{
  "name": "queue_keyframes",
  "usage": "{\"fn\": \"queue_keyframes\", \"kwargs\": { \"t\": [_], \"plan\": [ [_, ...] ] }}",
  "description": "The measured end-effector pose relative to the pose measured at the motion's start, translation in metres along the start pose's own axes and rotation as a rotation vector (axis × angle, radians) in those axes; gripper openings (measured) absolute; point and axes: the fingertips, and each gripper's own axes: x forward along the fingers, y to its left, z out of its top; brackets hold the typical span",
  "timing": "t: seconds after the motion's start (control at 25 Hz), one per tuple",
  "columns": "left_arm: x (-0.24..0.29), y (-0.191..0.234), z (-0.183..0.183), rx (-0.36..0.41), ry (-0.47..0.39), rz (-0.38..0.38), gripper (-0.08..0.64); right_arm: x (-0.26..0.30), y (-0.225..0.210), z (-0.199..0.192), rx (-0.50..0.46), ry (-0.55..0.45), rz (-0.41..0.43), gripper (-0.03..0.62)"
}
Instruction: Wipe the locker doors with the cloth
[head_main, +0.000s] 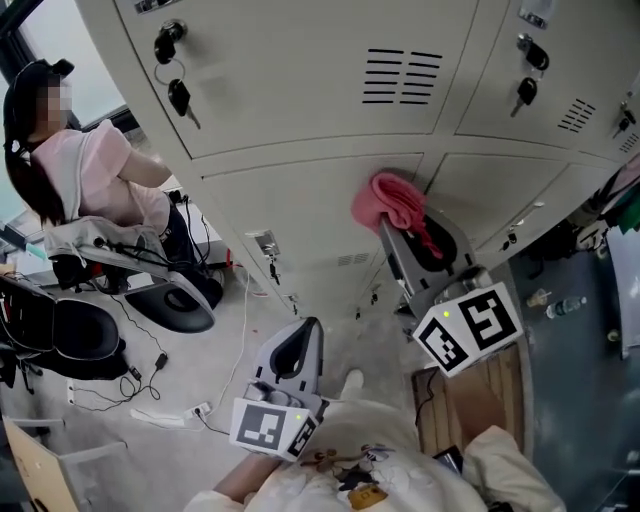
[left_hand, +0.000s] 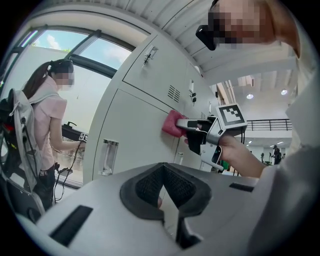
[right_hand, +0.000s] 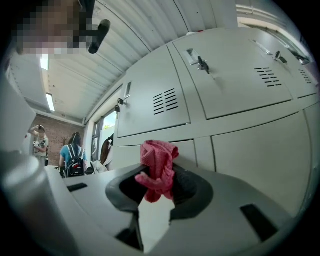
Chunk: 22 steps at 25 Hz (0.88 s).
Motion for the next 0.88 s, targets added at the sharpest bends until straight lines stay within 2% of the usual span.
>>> {"fn": "queue_keyframes", "kwargs": {
  "t": [0.28, 0.48, 0.64, 0.88],
  "plan": [
    [-0.017, 0.019, -0.003, -0.011, -0.002, 0.064, 0.006, 0.027, 0.075, -0.027, 0.003, 0.008, 0.207, 0.115],
    [-0.034, 0.036, 0.002, -0.014, -0.025, 0.132, 0.006, 0.052, 0.118, -0.047, -0.016, 0.028, 0.31, 0.115],
    [-0.048, 0.047, 0.003, -0.018, -0.034, 0.184, 0.006, 0.07, 0.142, -0.062, -0.031, 0.042, 0.347, 0.115],
    [-0.06, 0.054, 0.005, -0.023, -0.043, 0.234, 0.006, 0.093, 0.154, -0.09, -0.077, 0.071, 0.33, 0.115]
  ]
}}
